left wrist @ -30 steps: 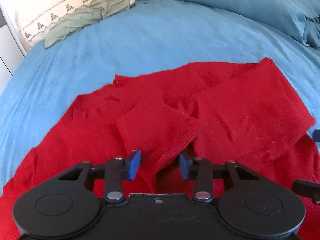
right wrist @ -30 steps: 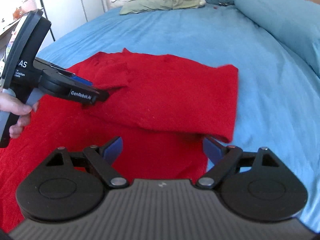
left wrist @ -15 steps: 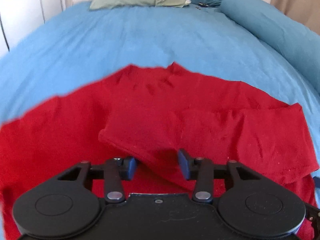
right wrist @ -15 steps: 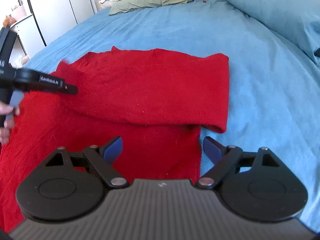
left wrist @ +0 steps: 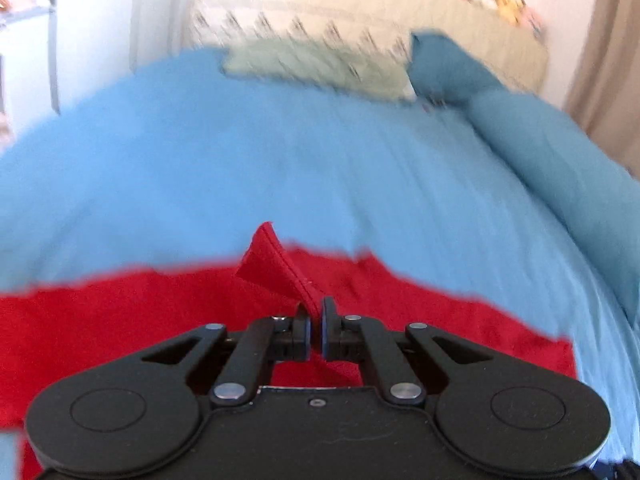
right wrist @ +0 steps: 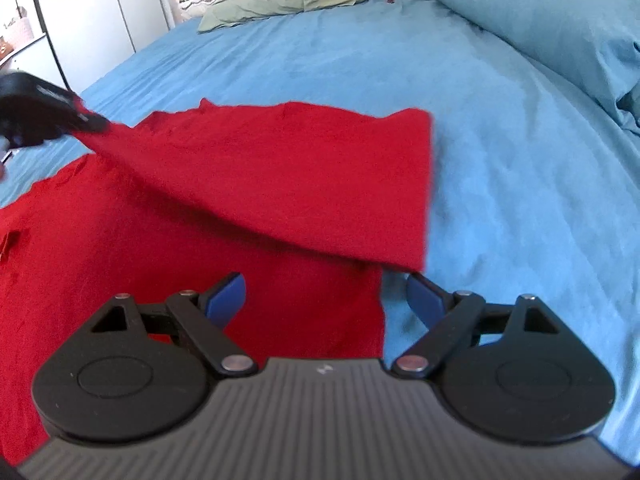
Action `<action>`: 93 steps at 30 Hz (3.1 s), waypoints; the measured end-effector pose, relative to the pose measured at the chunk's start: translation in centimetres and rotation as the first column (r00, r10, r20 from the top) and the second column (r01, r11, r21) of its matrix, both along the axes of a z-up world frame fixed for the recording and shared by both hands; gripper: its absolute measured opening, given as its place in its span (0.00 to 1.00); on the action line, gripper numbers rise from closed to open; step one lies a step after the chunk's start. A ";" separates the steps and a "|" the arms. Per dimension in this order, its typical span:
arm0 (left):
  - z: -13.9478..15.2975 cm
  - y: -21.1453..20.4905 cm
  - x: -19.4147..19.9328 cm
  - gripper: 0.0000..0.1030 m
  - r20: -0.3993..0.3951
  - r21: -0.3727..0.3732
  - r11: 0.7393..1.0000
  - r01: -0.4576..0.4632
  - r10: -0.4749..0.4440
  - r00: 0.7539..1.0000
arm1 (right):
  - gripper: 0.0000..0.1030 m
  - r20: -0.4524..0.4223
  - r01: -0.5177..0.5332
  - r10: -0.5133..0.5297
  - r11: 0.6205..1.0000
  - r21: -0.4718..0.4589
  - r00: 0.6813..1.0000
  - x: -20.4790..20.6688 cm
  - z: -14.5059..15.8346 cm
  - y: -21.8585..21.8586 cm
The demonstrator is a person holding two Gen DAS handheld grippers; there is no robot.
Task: Fold small clothes
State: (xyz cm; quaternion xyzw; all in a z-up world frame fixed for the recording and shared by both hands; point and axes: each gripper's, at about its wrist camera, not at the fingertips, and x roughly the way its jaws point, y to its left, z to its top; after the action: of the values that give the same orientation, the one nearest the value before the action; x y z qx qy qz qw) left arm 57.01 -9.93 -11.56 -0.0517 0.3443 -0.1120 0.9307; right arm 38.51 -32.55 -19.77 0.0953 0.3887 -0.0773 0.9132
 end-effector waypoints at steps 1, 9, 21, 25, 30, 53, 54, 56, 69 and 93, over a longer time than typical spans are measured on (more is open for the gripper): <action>0.7 0.8 -0.2 0.05 0.031 0.010 1.000 -0.023 0.023 0.999 | 1.00 -0.002 0.001 -0.001 1.000 -0.010 1.000 0.2 0.0 -0.1; -3.2 7.0 -1.0 0.04 -0.027 0.024 0.988 -0.154 0.155 0.988 | 1.00 -0.015 0.060 -0.061 0.996 -0.060 0.998 1.6 -0.6 -1.1; -2.3 10.4 -5.2 0.72 0.020 0.159 0.957 -0.242 0.241 0.970 | 1.00 0.038 0.045 -0.043 0.996 -0.074 0.998 1.5 2.1 -0.3; -1.1 8.1 -5.3 0.99 0.074 0.191 0.979 -0.065 0.052 0.996 | 1.00 0.100 -0.015 0.015 1.000 -0.006 0.995 2.8 3.6 0.7; -2.1 6.7 -3.0 0.99 0.021 0.156 0.988 -0.010 0.007 1.000 | 1.00 0.108 -0.092 0.090 0.996 0.020 0.990 6.0 2.4 3.1; -6.7 11.6 2.9 0.35 -0.215 0.090 0.996 0.006 0.014 0.977 | 1.00 0.034 -0.062 0.059 0.994 0.085 0.998 6.2 -0.3 3.5; -6.7 11.3 2.6 0.31 -0.202 0.091 0.996 0.019 0.000 0.979 | 1.00 0.036 -0.057 0.054 0.994 0.090 0.998 6.2 -0.3 3.5; -6.1 10.7 1.7 0.16 -0.176 0.071 0.996 0.055 -0.042 0.983 | 1.00 0.040 -0.051 0.048 0.994 0.096 0.998 6.0 -0.2 3.7; -3.7 7.8 -5.4 0.81 -0.109 0.055 0.968 0.243 -0.237 0.966 | 1.00 0.040 -0.052 0.049 0.994 0.099 0.998 6.2 -0.2 3.9; -2.0 5.3 -1.3 0.03 -0.086 0.252 0.948 0.196 -0.180 0.980 | 1.00 0.048 -0.060 0.056 0.995 0.080 0.997 5.4 0.0 3.3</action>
State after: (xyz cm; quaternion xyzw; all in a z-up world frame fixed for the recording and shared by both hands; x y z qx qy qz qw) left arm 55.76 -4.58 -13.52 0.0998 0.3878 -0.1527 0.9035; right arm 43.93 -29.26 -19.76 0.1228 0.3730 -0.0326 0.9191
